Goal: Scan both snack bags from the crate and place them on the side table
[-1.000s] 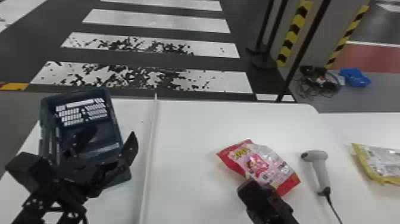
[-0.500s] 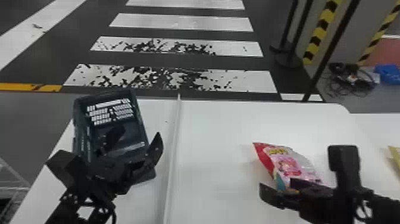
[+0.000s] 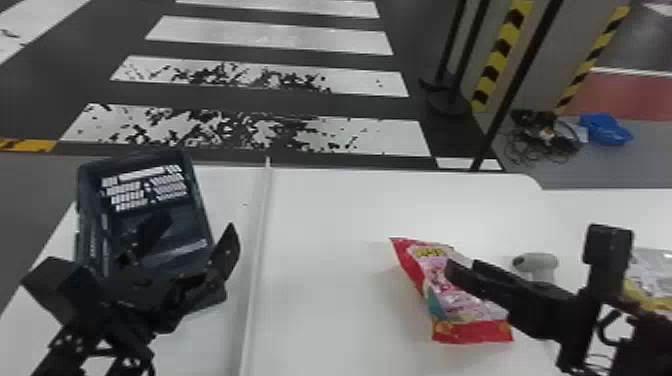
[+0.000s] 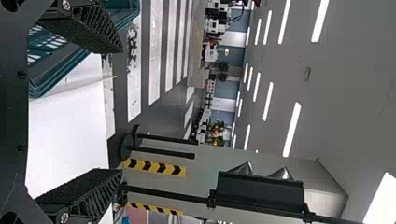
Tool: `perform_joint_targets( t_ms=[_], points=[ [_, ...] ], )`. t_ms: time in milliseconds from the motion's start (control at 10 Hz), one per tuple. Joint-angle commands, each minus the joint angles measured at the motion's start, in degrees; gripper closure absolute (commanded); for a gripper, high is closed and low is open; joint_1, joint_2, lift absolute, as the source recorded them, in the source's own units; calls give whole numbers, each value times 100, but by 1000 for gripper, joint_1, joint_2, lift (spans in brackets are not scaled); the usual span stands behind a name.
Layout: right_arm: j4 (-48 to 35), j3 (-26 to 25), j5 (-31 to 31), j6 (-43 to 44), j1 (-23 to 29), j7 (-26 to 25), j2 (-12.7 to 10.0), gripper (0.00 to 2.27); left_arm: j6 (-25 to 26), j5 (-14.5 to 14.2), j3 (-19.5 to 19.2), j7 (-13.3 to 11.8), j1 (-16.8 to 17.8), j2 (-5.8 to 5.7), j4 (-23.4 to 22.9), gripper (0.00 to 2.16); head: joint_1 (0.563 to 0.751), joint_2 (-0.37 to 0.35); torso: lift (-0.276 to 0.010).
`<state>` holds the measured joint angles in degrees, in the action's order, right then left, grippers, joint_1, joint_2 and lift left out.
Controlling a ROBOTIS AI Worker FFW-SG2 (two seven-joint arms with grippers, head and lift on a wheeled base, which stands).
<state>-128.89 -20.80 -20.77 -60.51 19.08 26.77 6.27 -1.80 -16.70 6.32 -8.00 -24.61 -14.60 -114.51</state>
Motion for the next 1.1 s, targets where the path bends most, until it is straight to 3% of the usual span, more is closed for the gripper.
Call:
perform_joint_targets(
  t_ms=[0,400,1000],
  points=[
    [241,15,3,254,-53,4,-47,2260,0,0,1,0,0,1,17,83,695,-123,-95],
    [1147,313,293,1344,-255,13,-170,2260,0,0,1,0,0,1,34,83,695,-119,-95],
    [1709,498,688,1396,-44,13,-206,2260,0,-27,10,0,44,18,157,83,695,-128,-95]
  ],
)
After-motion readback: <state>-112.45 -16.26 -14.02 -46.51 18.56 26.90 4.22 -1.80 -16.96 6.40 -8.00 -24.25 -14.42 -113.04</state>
